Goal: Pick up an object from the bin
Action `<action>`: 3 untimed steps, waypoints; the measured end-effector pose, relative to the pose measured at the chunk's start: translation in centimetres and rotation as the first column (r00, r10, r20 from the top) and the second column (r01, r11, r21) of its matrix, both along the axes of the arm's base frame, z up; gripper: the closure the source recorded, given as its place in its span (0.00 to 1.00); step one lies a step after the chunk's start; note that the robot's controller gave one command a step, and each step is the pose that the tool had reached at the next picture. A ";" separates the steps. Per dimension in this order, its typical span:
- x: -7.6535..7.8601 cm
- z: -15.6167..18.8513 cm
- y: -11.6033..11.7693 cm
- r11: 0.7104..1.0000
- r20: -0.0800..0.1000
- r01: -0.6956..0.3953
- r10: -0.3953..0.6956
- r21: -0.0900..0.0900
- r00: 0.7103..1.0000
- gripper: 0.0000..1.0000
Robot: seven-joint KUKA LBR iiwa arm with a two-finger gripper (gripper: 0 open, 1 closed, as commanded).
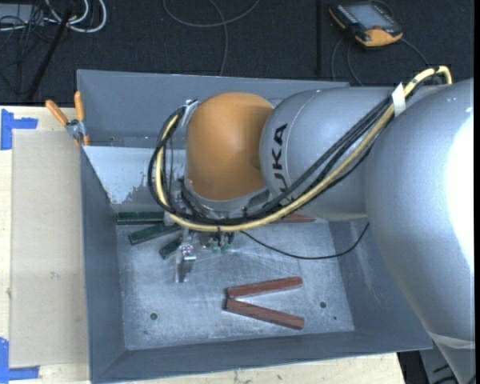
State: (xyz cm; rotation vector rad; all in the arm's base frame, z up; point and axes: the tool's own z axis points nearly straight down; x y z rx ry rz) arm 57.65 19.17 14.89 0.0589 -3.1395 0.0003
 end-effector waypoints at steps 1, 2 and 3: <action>0.0 0.0 -0.1 1.000 0.000 0.002 -0.002 0.000 1.000 0.00; 3.3 -7.2 -3.7 0.993 0.018 0.116 -0.116 0.007 0.993 1.00; 3.3 -7.2 -3.7 0.993 0.018 0.116 -0.116 0.007 0.993 1.00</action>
Offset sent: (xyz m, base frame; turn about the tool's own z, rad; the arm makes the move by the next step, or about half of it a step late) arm 0.0277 -0.0370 -0.0789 0.1135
